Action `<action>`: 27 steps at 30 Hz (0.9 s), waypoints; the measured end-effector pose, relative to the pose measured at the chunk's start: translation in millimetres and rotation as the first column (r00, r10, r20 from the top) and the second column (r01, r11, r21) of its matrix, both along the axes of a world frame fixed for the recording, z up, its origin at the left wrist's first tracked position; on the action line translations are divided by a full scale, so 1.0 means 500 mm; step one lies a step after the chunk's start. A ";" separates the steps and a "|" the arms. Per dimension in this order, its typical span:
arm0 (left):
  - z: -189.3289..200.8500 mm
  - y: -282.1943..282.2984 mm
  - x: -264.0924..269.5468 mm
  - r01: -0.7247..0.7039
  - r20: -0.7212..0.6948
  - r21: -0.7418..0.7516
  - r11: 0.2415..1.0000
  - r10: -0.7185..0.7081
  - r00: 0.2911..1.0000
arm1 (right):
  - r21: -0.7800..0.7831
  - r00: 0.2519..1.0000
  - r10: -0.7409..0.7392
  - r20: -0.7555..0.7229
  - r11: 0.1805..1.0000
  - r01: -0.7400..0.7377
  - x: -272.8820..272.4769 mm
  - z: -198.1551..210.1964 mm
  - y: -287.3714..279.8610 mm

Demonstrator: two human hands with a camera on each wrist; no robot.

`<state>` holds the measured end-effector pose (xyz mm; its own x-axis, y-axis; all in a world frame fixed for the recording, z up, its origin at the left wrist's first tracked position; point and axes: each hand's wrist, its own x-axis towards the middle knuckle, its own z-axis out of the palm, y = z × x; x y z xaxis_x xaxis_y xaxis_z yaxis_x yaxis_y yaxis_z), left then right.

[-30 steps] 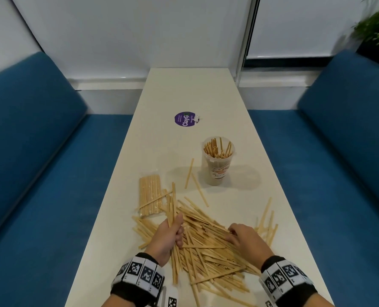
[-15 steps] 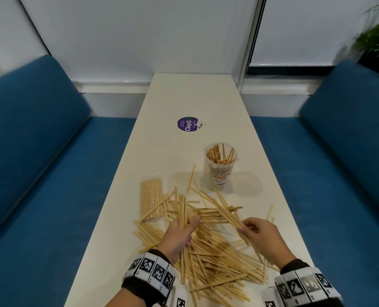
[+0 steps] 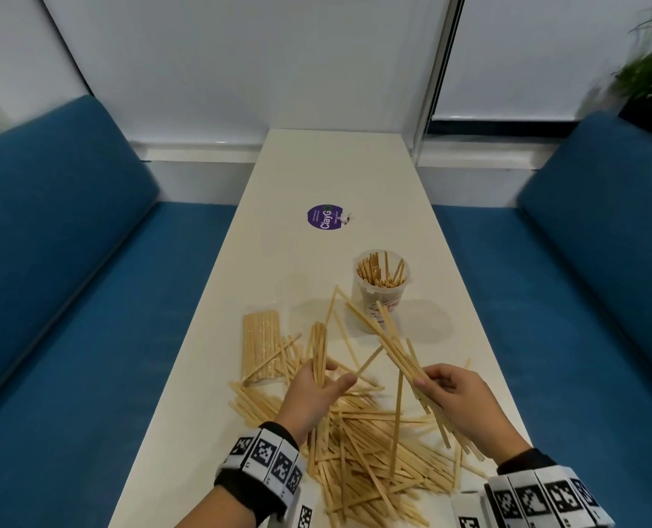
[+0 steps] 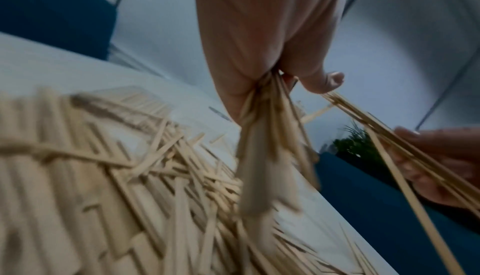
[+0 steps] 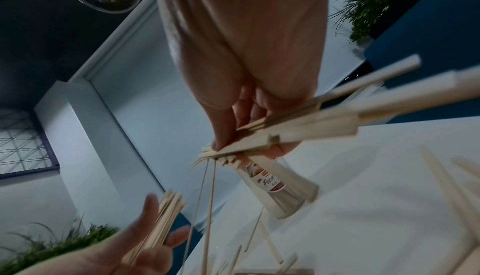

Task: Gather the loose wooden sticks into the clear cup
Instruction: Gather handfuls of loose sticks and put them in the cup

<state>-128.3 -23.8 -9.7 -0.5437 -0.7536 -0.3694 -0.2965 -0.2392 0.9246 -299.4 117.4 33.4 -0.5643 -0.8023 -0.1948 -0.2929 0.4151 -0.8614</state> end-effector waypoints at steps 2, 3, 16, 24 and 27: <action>0.008 0.005 -0.013 0.049 -0.010 -0.006 0.999 -0.049 0.999 | -0.018 1.000 -0.004 0.011 1.000 0.004 0.007 0.000 -0.013; 0.015 0.010 -0.020 0.060 -0.016 0.001 0.998 -0.060 0.998 | -0.028 1.000 -0.008 0.022 1.000 0.009 0.012 -0.001 -0.021; 0.042 0.029 -0.067 -0.137 -0.124 0.270 0.953 0.176 0.977 | -0.167 0.996 -0.066 -0.057 0.984 0.055 0.136 -0.015 -0.108; 0.047 0.018 -0.056 -0.306 -0.102 0.311 0.900 0.352 0.930 | -0.253 0.997 0.013 -0.080 0.967 -0.033 0.161 -0.029 -0.110; 0.055 0.007 -0.050 -0.342 -0.095 0.264 0.902 0.377 0.921 | -0.253 0.997 -0.055 0.053 0.965 0.066 0.154 -0.046 -0.102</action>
